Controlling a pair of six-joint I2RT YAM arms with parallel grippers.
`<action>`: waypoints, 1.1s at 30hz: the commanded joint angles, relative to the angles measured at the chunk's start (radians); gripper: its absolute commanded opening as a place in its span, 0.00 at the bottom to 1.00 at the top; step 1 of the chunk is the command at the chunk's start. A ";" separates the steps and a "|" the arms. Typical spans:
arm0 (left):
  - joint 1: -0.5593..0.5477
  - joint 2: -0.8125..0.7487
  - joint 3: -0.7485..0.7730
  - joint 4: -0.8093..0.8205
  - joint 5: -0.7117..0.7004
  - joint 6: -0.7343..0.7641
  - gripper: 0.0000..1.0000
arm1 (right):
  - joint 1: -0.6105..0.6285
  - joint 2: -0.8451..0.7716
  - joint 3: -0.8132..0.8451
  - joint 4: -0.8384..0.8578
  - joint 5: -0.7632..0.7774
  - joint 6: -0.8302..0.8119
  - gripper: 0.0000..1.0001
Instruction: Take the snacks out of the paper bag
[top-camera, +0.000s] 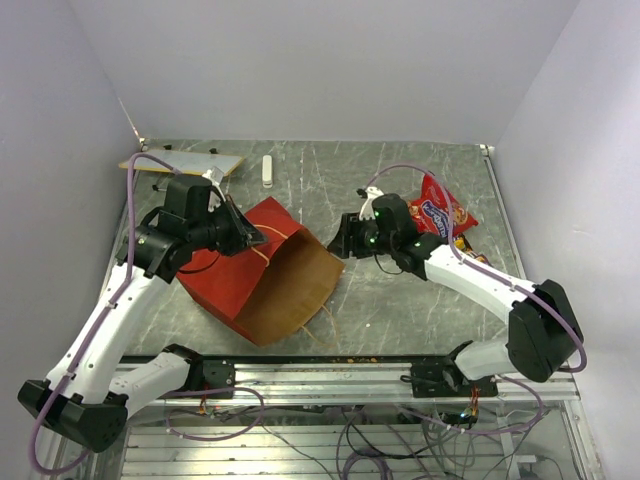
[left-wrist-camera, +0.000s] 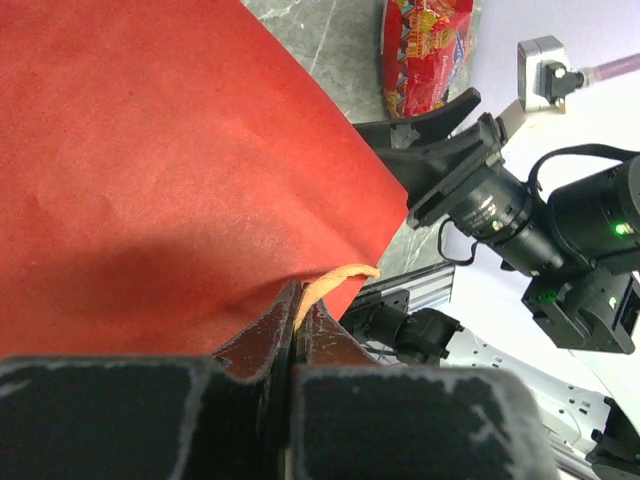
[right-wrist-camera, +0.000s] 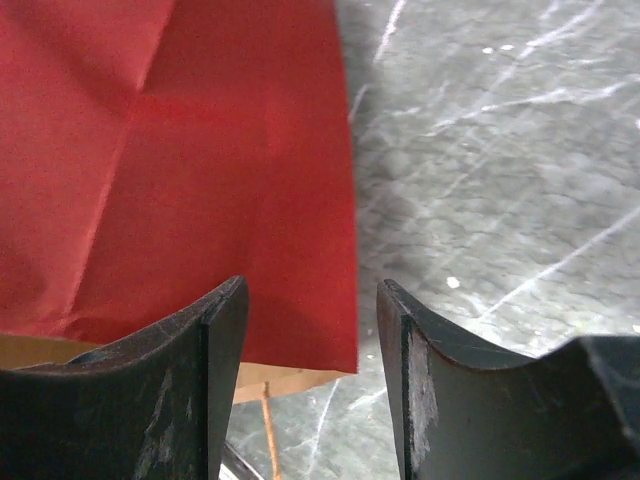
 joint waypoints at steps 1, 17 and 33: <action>0.007 0.013 0.038 -0.001 -0.026 -0.008 0.07 | 0.064 -0.042 0.050 -0.036 0.038 -0.063 0.54; 0.007 -0.008 0.015 0.047 0.023 0.012 0.07 | 0.356 -0.139 0.054 -0.062 0.255 -0.148 0.55; 0.007 0.055 0.072 0.052 0.126 0.124 0.07 | 0.631 0.079 -0.170 0.561 0.596 -0.103 0.60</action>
